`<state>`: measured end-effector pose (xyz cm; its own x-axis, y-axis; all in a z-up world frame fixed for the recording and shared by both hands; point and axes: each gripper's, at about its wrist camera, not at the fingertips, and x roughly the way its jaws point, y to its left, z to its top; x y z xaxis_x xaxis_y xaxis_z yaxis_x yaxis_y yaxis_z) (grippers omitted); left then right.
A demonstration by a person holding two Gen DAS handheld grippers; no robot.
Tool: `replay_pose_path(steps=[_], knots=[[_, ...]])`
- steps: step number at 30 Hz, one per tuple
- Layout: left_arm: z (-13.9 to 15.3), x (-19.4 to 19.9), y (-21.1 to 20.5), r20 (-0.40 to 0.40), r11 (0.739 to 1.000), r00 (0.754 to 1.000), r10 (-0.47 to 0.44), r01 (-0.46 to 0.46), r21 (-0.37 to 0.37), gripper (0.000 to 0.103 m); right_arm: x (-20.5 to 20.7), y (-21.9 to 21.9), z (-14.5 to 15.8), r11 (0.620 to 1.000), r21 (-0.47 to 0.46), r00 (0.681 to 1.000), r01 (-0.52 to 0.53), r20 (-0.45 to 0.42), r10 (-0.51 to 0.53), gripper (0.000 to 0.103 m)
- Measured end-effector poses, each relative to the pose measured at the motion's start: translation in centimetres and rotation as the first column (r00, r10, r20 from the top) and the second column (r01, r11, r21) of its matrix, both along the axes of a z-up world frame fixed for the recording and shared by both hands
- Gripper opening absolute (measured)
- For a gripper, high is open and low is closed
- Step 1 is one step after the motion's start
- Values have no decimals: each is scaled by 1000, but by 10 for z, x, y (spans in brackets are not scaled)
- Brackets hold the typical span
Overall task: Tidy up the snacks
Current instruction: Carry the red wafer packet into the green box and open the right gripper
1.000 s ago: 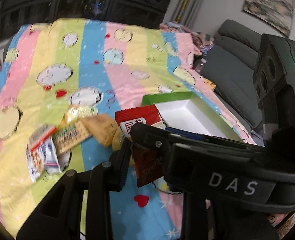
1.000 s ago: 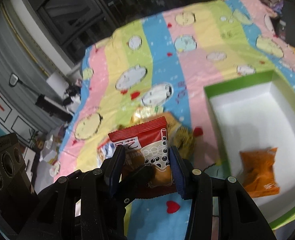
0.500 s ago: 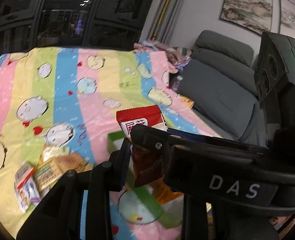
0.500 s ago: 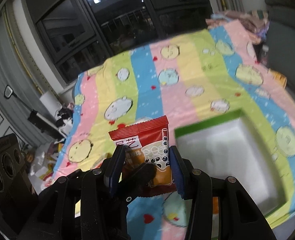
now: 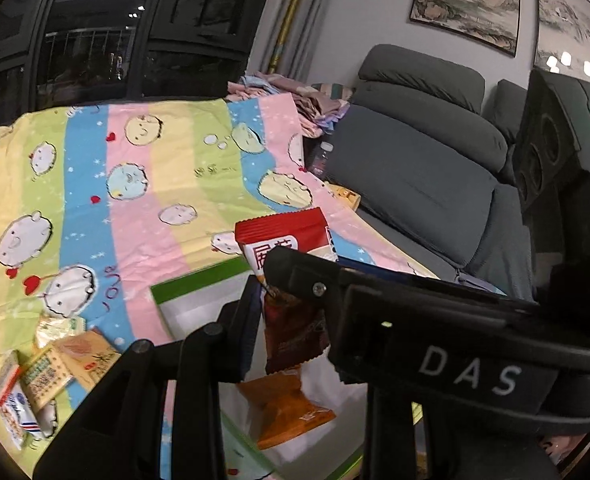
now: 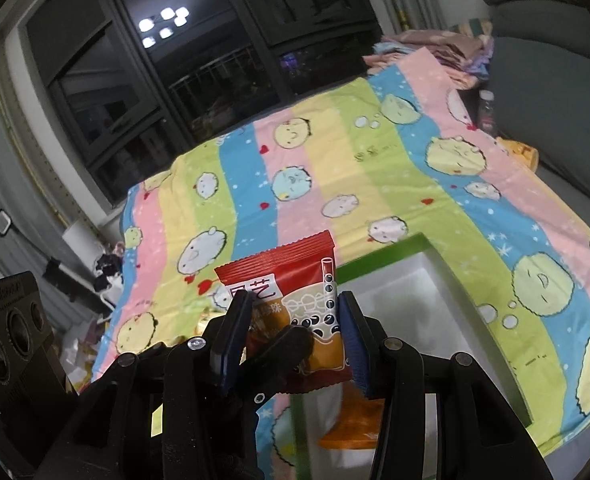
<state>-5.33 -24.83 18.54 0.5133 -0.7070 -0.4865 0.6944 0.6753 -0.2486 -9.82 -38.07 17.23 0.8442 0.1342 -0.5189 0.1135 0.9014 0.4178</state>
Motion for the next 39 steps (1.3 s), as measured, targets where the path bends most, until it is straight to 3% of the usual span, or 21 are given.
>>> replay_pose_path(steps=[5,10,16,21,39], knots=[[-9,0,-13,-21,1000,1000,-3,4,23,30,1,-15,-12,1000,26,1000,4,-21,-3,48],[-17,2,-22,-83,1000,996,-13,13,-1,30,0,-26,-19,998,41,998,37,-60,-34,48],[-22,4,-36,-97,999,994,-40,40,-3,30,-3,-35,-22,997,34,996,66,-69,-63,48],[-33,10,-49,-124,999,992,-38,43,33,30,5,-50,-37,995,78,993,65,-108,-56,48],[-87,47,-68,-350,992,935,-46,84,94,30,43,-67,-89,987,117,944,107,-324,-64,48]])
